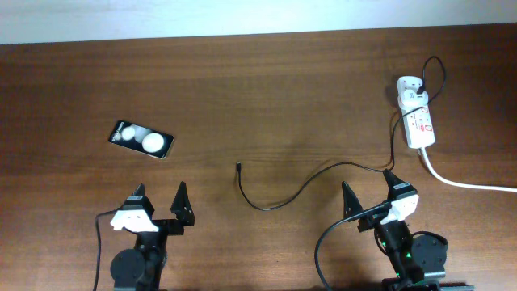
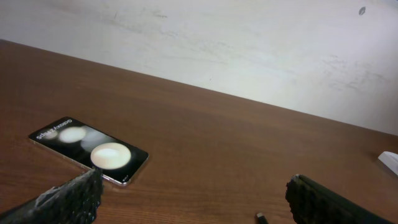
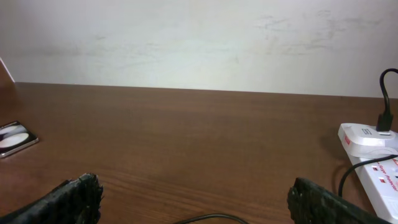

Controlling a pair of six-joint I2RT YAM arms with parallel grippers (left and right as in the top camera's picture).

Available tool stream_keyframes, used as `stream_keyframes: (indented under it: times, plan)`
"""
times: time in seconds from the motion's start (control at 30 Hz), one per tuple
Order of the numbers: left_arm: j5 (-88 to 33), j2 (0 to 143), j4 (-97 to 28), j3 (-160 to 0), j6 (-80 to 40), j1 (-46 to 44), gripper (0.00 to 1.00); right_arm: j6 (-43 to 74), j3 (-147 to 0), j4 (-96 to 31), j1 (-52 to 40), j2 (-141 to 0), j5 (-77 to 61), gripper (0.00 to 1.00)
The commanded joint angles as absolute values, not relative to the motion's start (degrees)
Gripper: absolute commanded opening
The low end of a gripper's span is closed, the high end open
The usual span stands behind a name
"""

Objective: Plug charger to phone and switch on socket

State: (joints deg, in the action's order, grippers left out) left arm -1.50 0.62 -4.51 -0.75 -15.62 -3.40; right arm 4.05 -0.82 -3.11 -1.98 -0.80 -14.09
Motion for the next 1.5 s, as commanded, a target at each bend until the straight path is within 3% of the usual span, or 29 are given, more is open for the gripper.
stream_keyframes:
  times: [0.0, 1.47]
  plan:
    - [-1.7, 0.3, -4.7, -0.5, -15.7, -3.2, 0.99, 3.8, -0.3, -3.2, -2.2, -0.2, -14.6, 0.99]
    - [-0.2, 0.3, -4.8, -0.5, -15.7, -3.2, 0.99, 3.8, -0.3, -3.2, -2.2, -0.2, -14.6, 0.99]
